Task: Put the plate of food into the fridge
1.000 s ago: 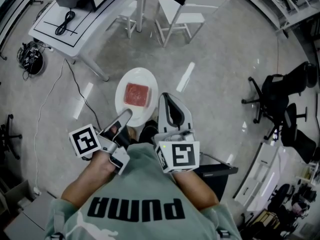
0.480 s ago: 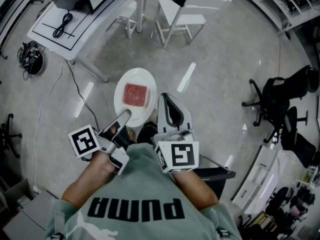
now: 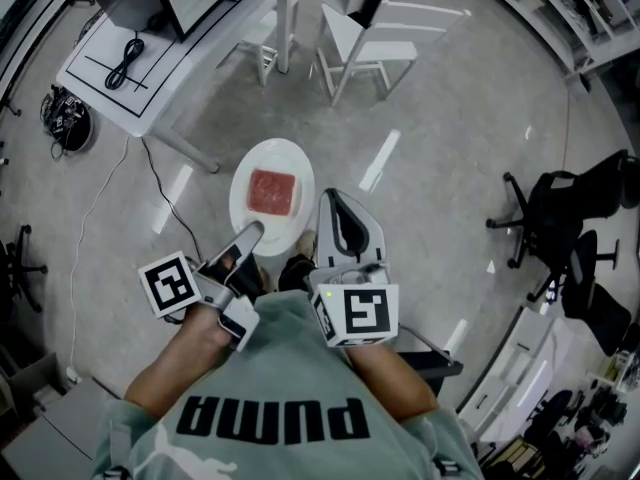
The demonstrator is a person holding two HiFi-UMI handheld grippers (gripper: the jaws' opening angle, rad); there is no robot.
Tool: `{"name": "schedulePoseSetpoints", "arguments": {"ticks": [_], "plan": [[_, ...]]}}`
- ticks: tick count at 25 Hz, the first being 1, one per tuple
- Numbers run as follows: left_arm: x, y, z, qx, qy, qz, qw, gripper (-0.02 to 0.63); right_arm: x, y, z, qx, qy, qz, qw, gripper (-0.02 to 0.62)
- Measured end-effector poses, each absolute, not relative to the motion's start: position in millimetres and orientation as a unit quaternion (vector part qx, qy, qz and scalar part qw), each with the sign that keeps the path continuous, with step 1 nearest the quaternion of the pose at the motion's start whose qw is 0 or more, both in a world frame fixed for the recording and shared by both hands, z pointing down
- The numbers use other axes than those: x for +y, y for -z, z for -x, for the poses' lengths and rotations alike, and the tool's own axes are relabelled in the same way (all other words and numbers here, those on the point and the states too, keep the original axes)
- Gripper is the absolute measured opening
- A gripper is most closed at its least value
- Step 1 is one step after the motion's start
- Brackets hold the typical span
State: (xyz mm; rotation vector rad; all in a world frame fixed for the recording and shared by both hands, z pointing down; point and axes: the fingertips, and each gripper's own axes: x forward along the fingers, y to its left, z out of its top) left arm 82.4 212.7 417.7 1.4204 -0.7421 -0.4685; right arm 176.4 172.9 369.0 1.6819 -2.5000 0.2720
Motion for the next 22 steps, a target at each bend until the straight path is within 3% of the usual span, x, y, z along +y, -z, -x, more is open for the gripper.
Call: {"name": "schedulePoseSetpoints", "arguments": {"ticks": [22], "plan": [[130,-403,-127,-0.361,0.248,-0.620,0.650,0.038,84,-355,-217,-0.855,-0.071,-0.511,0.051,0.005]]}}
